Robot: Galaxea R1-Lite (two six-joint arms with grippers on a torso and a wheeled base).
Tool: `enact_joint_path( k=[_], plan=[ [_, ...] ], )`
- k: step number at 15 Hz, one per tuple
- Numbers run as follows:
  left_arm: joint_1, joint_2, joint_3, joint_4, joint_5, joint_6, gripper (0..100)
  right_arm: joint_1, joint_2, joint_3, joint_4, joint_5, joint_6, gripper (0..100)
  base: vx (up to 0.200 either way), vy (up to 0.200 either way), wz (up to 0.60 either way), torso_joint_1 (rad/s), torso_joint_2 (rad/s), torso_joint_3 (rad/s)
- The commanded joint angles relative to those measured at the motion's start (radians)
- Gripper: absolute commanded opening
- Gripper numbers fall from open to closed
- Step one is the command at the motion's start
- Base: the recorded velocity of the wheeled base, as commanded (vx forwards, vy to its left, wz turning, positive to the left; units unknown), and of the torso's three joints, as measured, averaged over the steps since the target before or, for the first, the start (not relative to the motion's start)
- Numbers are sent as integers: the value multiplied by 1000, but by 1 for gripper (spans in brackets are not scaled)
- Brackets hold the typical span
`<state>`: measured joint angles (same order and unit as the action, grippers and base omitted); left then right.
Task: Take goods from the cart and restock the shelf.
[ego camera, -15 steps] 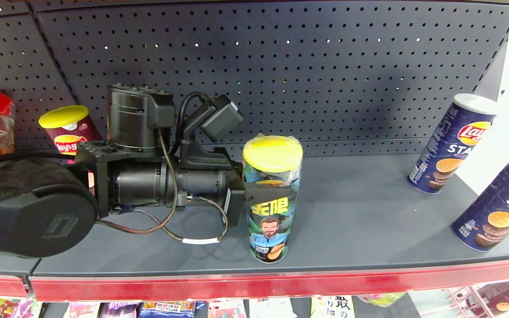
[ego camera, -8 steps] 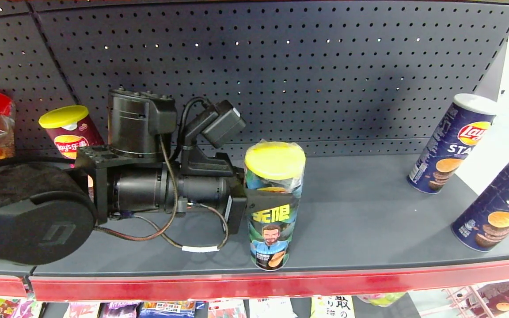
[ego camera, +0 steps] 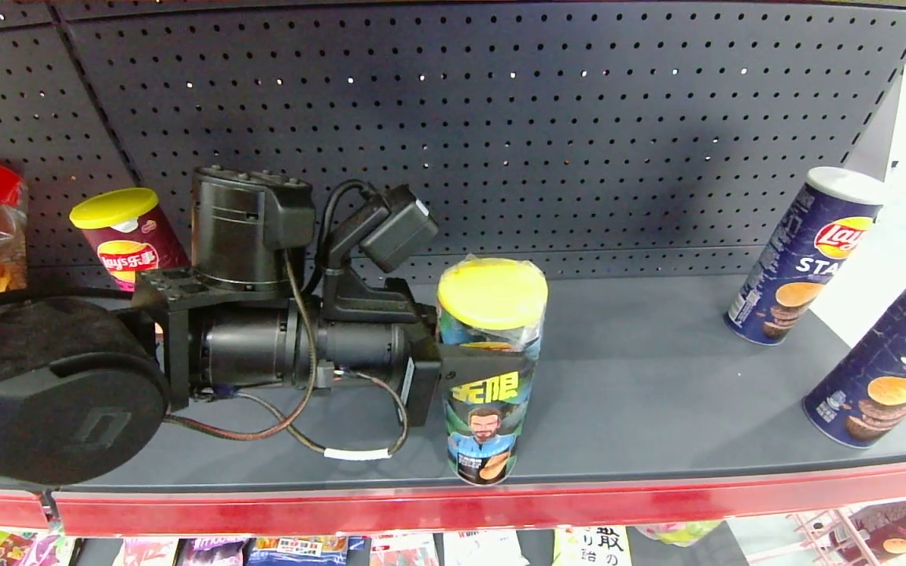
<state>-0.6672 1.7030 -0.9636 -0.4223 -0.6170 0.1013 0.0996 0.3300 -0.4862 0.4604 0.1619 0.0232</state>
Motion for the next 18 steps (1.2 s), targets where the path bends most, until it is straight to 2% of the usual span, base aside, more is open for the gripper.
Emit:
enact_joint_path(
  k=[1, 3, 5, 7, 10, 13, 14, 16, 18],
  plan=[
    [0, 1, 11, 4, 8, 2, 100, 2, 3, 0, 0, 1, 0, 0, 0, 0, 0, 0, 0, 0],
    [0, 0, 8, 4, 13, -5, 100, 2, 3, 1, 0, 1, 0, 0, 0, 0, 0, 0, 0, 0],
    [0, -23, 28, 4, 42, -2, 100, 31, 15, 0, -3, -1, -3, 0, 0, 0, 0, 0, 0, 0],
    [6, -63, 88, 4, 69, 0, 100, 65, 50, -17, -8, -4, -5, 0, 0, 0, 0, 0, 0, 0],
    [54, -155, 192, 4, 63, 0, 100, 112, 155, -46, -88, -4, -8, 0, 0, 0, 0, 0, 0, 0],
    [120, -301, 324, 7, 59, 2, 100, 203, 334, -111, -171, -5, -14, 0, 0, 0, 0, 0, 0, 0],
    [144, -393, 408, 11, 66, 3, 100, 227, 446, -129, -261, -4, -34, 0, 0, 0, 0, 0, 0, 0],
    [167, -499, 511, 14, 92, 3, 100, 238, 607, -152, -417, 21, -65, 0, 0, 0, 0, 0, 0, 0],
    [169, -600, 600, 25, 112, 2, 100, 236, 768, -242, -483, 85, -86, 0, 0, 0, 0, 0, 0, 0]
  ],
)
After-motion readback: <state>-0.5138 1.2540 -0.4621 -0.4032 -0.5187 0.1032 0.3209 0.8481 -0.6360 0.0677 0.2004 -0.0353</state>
